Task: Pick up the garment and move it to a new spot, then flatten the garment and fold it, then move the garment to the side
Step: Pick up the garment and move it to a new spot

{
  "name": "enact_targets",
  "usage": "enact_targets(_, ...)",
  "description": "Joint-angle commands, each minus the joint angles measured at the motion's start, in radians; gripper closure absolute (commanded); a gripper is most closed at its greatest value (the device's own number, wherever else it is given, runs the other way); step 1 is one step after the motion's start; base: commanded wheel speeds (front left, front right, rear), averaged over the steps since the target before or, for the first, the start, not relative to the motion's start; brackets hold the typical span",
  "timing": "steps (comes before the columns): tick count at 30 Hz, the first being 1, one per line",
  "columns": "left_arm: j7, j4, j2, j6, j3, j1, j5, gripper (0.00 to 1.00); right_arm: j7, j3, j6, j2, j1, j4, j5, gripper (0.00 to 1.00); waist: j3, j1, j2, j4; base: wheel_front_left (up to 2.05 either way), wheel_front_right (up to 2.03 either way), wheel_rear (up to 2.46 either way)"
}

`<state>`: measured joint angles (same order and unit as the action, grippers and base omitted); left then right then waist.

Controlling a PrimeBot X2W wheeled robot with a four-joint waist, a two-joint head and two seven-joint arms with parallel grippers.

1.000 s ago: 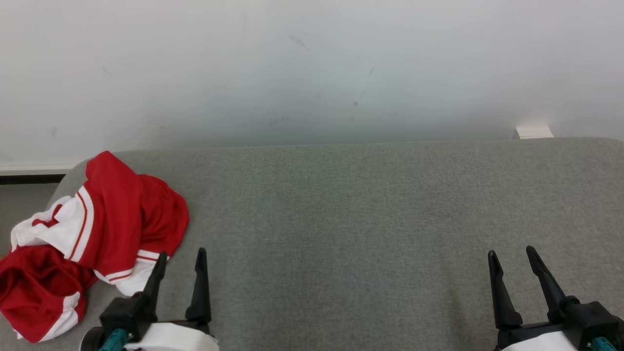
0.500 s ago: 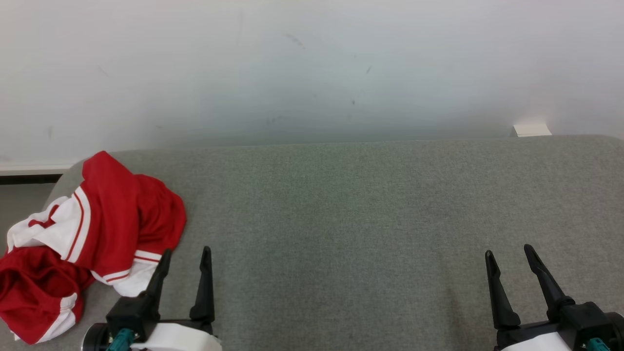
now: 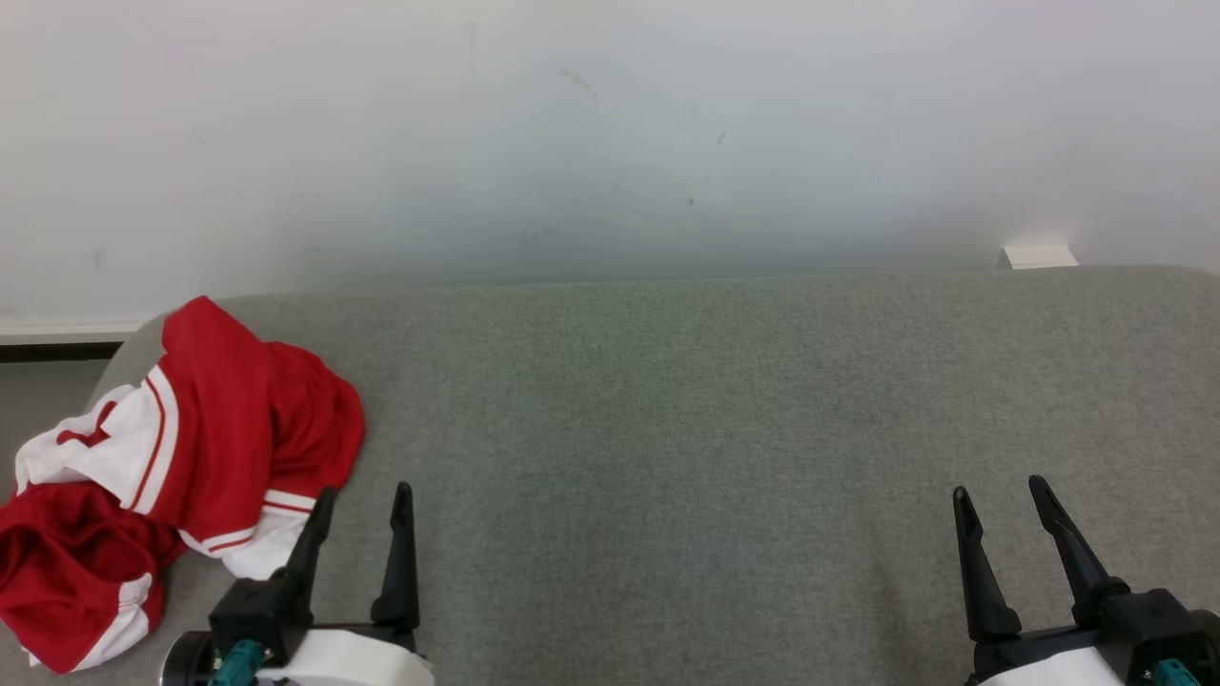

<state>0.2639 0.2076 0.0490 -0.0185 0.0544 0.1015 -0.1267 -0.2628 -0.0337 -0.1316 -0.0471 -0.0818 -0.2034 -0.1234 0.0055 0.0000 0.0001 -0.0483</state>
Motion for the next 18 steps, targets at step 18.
enact_targets(18,0.001,0.009,0.003,-0.004,-0.008,0.007,0.0,0.0,-0.001,-0.012,0.002,-0.006,0.003,0.009,-0.019,0.0,-0.008,0.0,-0.0001,0.037,0.0,0.0,0.0)
